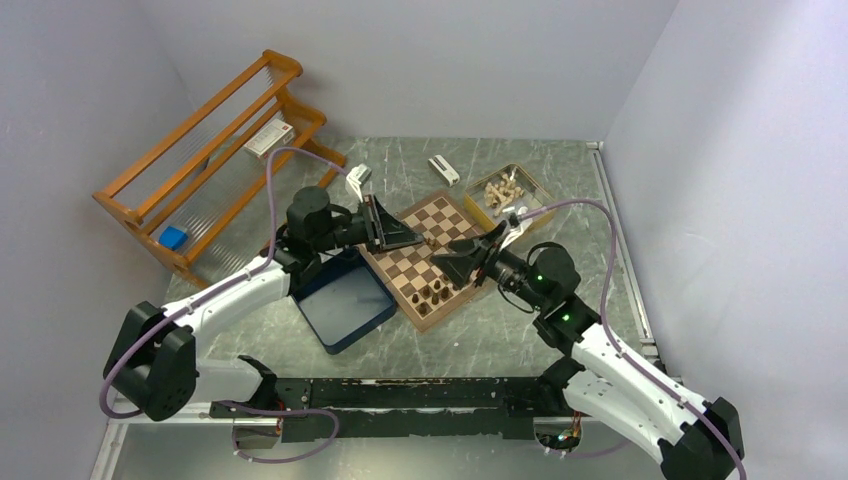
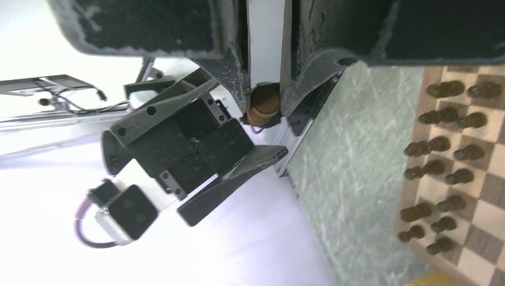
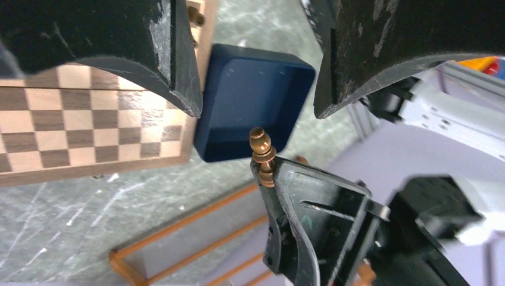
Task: Set up the chess pieces on the board
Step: Place the chess piece on the chessboard.
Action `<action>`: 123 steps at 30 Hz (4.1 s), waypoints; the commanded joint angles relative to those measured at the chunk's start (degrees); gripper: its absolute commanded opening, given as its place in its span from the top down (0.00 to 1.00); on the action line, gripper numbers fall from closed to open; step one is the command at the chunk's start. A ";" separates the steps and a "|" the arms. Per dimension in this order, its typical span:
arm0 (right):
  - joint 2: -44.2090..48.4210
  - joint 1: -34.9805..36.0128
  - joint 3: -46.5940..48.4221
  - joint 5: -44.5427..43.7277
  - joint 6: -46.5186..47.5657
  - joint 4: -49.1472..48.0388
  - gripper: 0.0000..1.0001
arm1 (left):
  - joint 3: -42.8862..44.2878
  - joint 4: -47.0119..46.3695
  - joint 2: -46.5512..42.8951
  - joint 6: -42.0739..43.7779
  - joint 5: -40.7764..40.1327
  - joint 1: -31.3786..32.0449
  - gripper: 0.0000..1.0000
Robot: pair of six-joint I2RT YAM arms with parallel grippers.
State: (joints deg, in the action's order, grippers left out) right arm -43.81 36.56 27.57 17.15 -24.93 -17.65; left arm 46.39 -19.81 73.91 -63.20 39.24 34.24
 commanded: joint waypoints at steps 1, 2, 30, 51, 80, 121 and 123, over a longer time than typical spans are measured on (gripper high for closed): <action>0.88 -1.40 -1.26 0.58 -17.61 -11.10 0.28 | -3.11 -17.79 -1.30 -11.52 0.03 -1.01 0.91; 0.26 -1.59 -1.43 1.24 -20.82 -12.99 0.28 | -3.94 -20.13 -1.14 -13.29 0.18 -1.02 0.91; -6.81 -2.52 -1.03 3.02 -36.57 -24.26 0.68 | -4.60 -25.70 -0.38 -16.69 1.45 -0.93 0.91; -8.37 -2.48 -3.14 1.45 -36.63 -29.43 1.00 | -4.93 -23.03 -0.83 -14.42 1.36 -0.93 0.90; -9.52 -3.42 28.13 -25.88 5.62 54.26 1.00 | 14.21 31.03 -1.45 45.15 -16.45 -1.02 0.02; -35.33 -9.30 26.70 -20.79 5.47 51.29 1.00 | 5.82 33.09 -15.35 60.65 -33.55 -0.93 0.02; -35.67 -9.31 26.28 -20.91 5.36 50.82 1.00 | 5.81 33.08 -15.18 60.57 -33.53 -0.93 0.02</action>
State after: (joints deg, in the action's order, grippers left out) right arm -78.72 27.70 54.92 -4.60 -19.64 35.70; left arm 52.53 14.02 59.07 -3.38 6.44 33.47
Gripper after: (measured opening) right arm 0.170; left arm 0.977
